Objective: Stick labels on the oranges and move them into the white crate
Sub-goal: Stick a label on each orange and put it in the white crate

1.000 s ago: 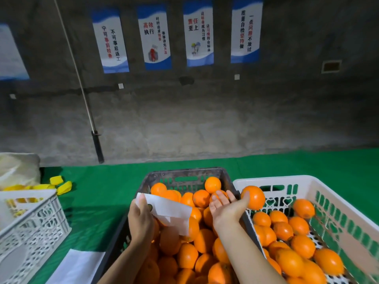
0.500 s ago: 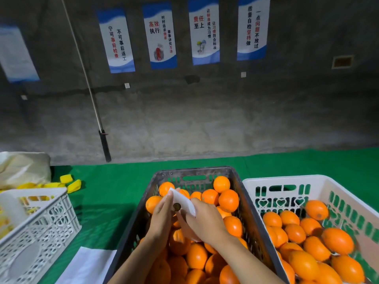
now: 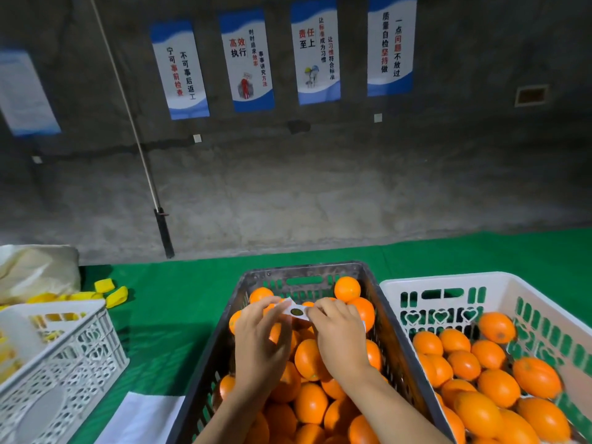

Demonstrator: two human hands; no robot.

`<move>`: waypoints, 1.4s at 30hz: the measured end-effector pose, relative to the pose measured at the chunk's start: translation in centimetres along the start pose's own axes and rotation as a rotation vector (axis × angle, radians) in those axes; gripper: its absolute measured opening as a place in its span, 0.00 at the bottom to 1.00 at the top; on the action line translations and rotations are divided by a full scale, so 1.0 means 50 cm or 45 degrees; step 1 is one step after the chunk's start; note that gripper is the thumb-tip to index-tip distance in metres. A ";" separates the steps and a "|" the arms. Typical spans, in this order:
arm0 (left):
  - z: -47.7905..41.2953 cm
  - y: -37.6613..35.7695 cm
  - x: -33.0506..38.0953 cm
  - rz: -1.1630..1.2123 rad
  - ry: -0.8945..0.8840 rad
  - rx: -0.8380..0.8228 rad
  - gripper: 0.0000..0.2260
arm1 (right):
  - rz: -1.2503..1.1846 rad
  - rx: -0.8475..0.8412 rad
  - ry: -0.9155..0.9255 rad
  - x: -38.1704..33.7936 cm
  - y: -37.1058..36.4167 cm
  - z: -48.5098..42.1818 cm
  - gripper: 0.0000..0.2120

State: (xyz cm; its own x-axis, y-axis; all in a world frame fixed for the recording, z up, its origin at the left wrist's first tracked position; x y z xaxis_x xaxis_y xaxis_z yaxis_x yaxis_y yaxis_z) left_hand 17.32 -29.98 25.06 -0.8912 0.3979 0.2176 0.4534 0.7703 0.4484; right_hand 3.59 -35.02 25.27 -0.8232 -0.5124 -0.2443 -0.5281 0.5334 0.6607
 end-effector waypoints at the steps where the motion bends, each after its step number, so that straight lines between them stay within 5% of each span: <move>1: 0.002 -0.007 0.006 -0.068 -0.003 -0.051 0.13 | 0.027 0.000 0.001 0.000 0.000 0.000 0.16; 8: 0.010 -0.022 -0.001 -0.204 0.053 -0.242 0.17 | 0.098 0.005 0.000 0.004 0.000 -0.007 0.15; 14: 0.010 -0.035 -0.002 -0.094 0.125 -0.311 0.10 | 0.090 0.024 0.006 0.008 -0.006 -0.005 0.15; 22: 0.009 -0.017 -0.008 0.009 0.272 -0.202 0.06 | 0.035 0.014 -0.011 0.008 -0.009 -0.006 0.15; 28: 0.016 0.002 -0.031 -0.067 0.455 -0.152 0.06 | -0.064 -0.117 -0.325 0.051 -0.021 -0.010 0.06; 36: -0.018 -0.094 0.050 -0.644 -0.274 -0.718 0.20 | -0.056 -0.229 -0.504 0.076 -0.035 -0.004 0.14; 42: 0.012 -0.175 0.056 -0.596 -0.340 -0.904 0.18 | -0.066 -0.255 -0.503 0.077 -0.037 -0.004 0.15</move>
State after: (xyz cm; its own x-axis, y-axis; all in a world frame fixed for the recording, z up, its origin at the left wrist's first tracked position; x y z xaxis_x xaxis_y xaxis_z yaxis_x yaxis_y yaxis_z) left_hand 10.87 -35.33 21.23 -0.9110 0.2912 -0.2920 -0.1489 0.4280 0.8914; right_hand 1.43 -38.14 23.25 -0.8337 -0.2177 -0.5076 -0.5521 0.3527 0.7555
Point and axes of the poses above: each hand's wrist, its own z-axis away from the middle knuckle, its own y-axis out of the back of the hand, x = y × z, the point moved 7 cm from there along -z, towards the middle knuckle, and after that the axes turned 11 degrees about -y, right-handed, at the moved point
